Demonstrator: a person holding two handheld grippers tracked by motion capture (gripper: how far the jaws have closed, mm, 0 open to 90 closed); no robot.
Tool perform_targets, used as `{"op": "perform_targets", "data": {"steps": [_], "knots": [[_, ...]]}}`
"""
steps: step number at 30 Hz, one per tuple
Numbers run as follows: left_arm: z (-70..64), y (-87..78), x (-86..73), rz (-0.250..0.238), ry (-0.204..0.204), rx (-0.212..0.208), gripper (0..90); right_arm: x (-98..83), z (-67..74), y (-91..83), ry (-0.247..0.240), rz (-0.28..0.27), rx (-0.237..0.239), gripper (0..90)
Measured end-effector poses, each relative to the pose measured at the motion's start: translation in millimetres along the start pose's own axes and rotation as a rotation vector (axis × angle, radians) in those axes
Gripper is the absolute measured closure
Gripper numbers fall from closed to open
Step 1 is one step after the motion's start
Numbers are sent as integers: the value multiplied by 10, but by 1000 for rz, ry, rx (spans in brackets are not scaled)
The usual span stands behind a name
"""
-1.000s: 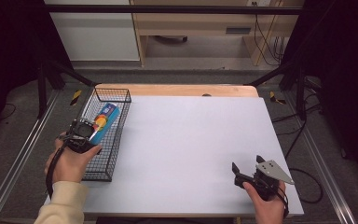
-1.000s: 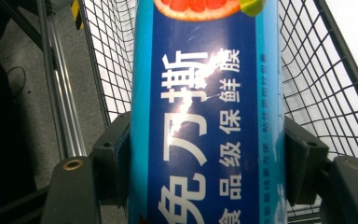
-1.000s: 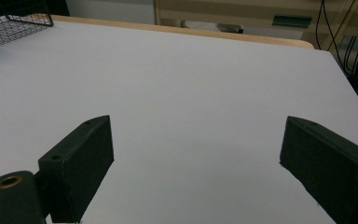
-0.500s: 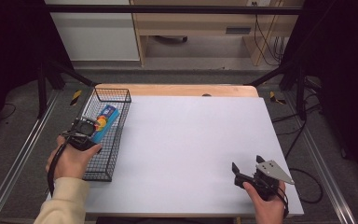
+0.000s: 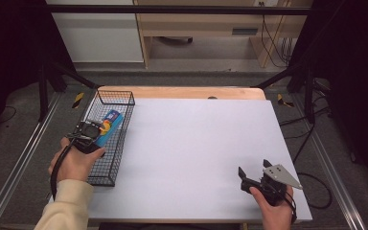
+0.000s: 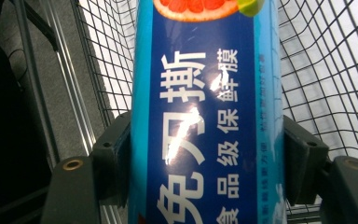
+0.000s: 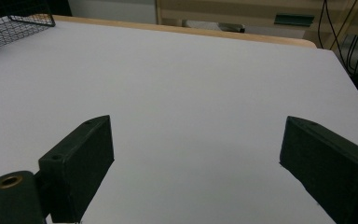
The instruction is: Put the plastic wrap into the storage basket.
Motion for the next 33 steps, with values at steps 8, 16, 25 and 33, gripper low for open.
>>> {"op": "perform_targets", "data": {"steps": [8, 16, 25, 33], "knots": [[9, 20, 19, 20, 4, -7, 320, -1, 0, 2, -1, 1, 0, 100], [16, 56, 41, 53, 15, 6, 320, -1, -1, 6, -2, 2, 4, 100], [5, 75, 53, 71, 26, 10, 320, -1, -6, 7, -2, 1, 3, 100], [6, 88, 61, 89, 34, 11, 320, 0, -8, 9, 0, 1, 5, 100]]}}
Point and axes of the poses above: each handheld gripper's, and its own axes: y roughly forward along the jaws, x roughly out of its top, z roughly to its left, the point moved 3 cm from there along y, roughly forward along the jaws, and after that the axes turned 15 degrees about -x, right-handed, at the moved point
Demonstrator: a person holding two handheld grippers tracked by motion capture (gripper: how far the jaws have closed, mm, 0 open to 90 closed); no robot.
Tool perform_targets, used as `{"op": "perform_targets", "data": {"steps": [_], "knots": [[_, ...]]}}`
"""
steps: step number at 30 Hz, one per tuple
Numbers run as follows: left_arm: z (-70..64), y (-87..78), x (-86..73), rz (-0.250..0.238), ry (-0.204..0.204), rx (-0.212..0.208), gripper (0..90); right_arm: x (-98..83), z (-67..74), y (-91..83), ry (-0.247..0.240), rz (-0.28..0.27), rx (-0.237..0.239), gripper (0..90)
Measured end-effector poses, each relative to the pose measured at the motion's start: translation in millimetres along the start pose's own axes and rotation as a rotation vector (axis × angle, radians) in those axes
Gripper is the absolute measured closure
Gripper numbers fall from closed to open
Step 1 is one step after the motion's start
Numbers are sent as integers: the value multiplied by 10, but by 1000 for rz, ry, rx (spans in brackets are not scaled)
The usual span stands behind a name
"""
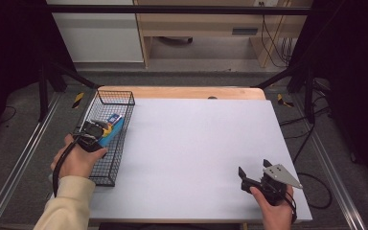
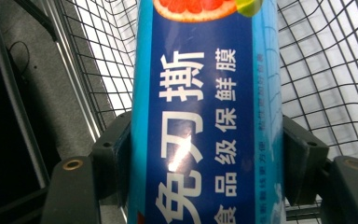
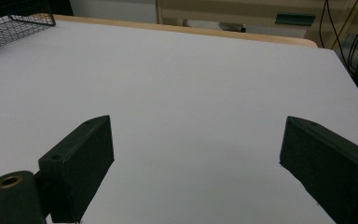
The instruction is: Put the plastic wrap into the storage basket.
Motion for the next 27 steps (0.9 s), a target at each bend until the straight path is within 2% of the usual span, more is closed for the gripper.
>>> {"op": "perform_targets", "data": {"steps": [7, 11, 21, 27], "knots": [[-1, 19, 10, 13, 3, 2, 320, 1, -1, -2, 0, 0, 0, 100], [3, 28, 24, 43, 15, 3, 320, 0, -3, -2, 0, 1, -1, 100], [-6, 62, 39, 53, 8, 0, 320, -1, -4, -2, 0, 2, -1, 100], [3, 66, 47, 72, 21, -3, 319, 1, -6, -2, 2, 0, -2, 100]]}}
Point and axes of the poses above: each handheld gripper's, and its own axes: y roughly forward along the jaws, x roughly out of its top, z roughly to its left, the point moved 3 cm from there along y, roughly forward along the jaws, and after that the axes turned 15 degrees about -x, right-handed, at the moved point
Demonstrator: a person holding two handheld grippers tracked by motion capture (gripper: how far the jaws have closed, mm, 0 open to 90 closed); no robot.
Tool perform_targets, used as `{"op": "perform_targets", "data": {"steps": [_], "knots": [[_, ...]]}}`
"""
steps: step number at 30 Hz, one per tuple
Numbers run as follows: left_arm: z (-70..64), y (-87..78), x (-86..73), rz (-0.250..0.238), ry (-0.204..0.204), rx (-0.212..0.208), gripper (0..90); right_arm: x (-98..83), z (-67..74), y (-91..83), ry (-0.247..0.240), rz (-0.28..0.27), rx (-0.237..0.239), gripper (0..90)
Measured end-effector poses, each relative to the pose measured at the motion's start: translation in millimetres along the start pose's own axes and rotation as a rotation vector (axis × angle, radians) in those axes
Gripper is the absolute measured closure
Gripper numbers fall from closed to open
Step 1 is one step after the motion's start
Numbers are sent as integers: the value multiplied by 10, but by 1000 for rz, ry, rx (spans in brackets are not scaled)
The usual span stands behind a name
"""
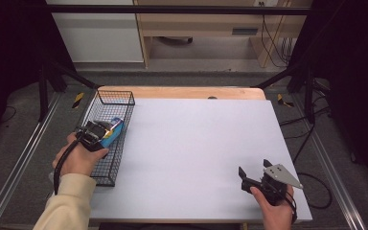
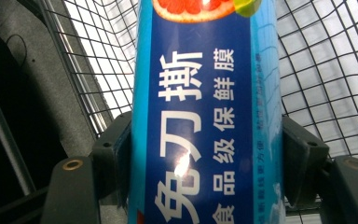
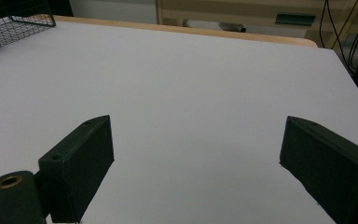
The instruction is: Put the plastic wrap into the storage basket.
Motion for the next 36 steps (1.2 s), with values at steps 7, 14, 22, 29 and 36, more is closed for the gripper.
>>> {"op": "perform_targets", "data": {"steps": [7, 14, 22, 29, 36], "knots": [[-1, 6, 4, 8, -1, -2, 319, 0, 3, -1, -2, 1, 2, 100], [-4, 15, 12, 14, 2, 4, 317, -1, 2, -4, 0, -1, 0, 99], [-67, -137, -52, -97, -6, 26, 205, -3, 8, 1, -3, 3, 2, 98], [-187, -493, -171, -248, 1, 70, 140, -4, 9, -1, -3, 3, 3, 98], [-442, -852, -188, -463, 76, -24, 82, -3, 5, 1, -7, 1, -1, 97]]}}
Point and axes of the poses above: each handheld gripper's, and its own axes: y roughly forward along the jaws, x roughly out of its top, z roughly to its left, the point moved 3 cm from there along y, roughly forward along the jaws, and after that the axes turned 15 degrees about -x, right-handed, at the moved point
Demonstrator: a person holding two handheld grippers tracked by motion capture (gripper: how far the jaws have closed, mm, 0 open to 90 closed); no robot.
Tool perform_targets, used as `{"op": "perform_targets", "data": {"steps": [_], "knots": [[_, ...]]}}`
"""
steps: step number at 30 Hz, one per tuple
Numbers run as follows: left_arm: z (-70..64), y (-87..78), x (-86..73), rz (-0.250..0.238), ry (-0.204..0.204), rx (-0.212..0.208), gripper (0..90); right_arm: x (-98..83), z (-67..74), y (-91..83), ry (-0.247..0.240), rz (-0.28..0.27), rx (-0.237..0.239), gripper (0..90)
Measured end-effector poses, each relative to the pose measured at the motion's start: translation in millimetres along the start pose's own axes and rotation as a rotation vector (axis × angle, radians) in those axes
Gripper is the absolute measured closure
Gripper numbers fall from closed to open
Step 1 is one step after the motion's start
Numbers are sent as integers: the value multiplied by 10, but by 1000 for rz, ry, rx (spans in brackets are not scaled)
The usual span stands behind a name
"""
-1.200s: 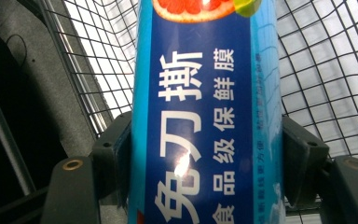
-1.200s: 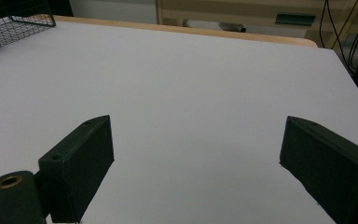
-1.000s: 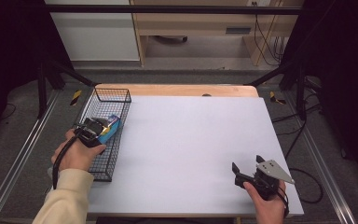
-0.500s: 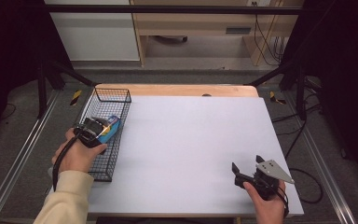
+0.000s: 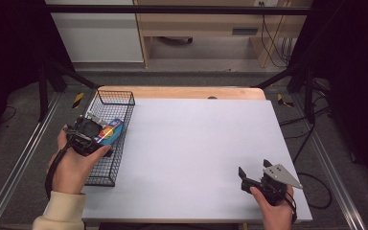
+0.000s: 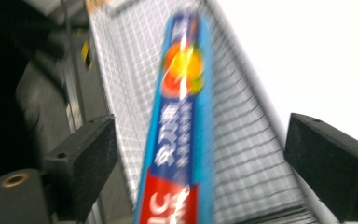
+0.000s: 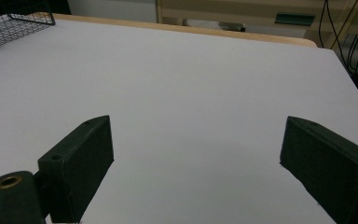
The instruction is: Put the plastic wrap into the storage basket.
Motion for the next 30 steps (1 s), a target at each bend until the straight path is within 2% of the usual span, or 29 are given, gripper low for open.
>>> {"op": "perform_targets", "data": {"steps": [3, 4, 5, 9, 12, 16, 18, 21, 22, 24, 26, 29, 30], "knots": [[-126, -57, 60, -82, 34, -49, 71, 4, -1, -3, -1, 0, -3, 96], [-172, -51, 84, -108, 64, -67, 66, 3, 0, -4, -2, 0, -4, 94], [-236, -53, 92, -114, 71, -92, 56, 3, -1, -4, -2, 0, -5, 94], [-474, 21, 158, -170, 153, -190, 55, 0, -18, 0, 0, 3, -13, 89], [-594, 138, 185, -157, 195, -197, 56, 1, -30, -1, -3, 3, -10, 86], [-796, 297, 172, -200, 238, -293, 56, 1, -38, 3, -14, 3, -16, 77], [-918, 409, 140, -190, 279, -336, 53, -4, -46, 16, -16, 9, -19, 69], [-1079, 629, 65, -197, 311, -431, 53, -12, -59, 33, -25, 20, -17, 55], [-1125, 702, 30, -203, 318, -444, 53, -19, -62, 41, -24, 25, -20, 51], [-1194, 825, -49, -203, 364, -461, 54, -29, -71, 49, -9, 33, -11, 36], [-1225, 926, -145, -231, 375, -456, 59, -39, -84, 54, 3, 40, -6, 34], [-1244, 988, -299, -301, 394, -446, 71, -52, -90, 72, 4, 50, 1, 34], [-1268, 995, -337, -311, 381, -465, 74, -53, -94, 79, -5, 49, 1, 34]]}}
Point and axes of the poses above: each handheld gripper's, and its own axes: y roughly forward along the jaws, x roughly out of its top, z roughly to its left, the point moved 3 cm from there along y, roughly forward along the jaws, and after that the axes turned 15 degrees about -x, right-handed, at the moved point
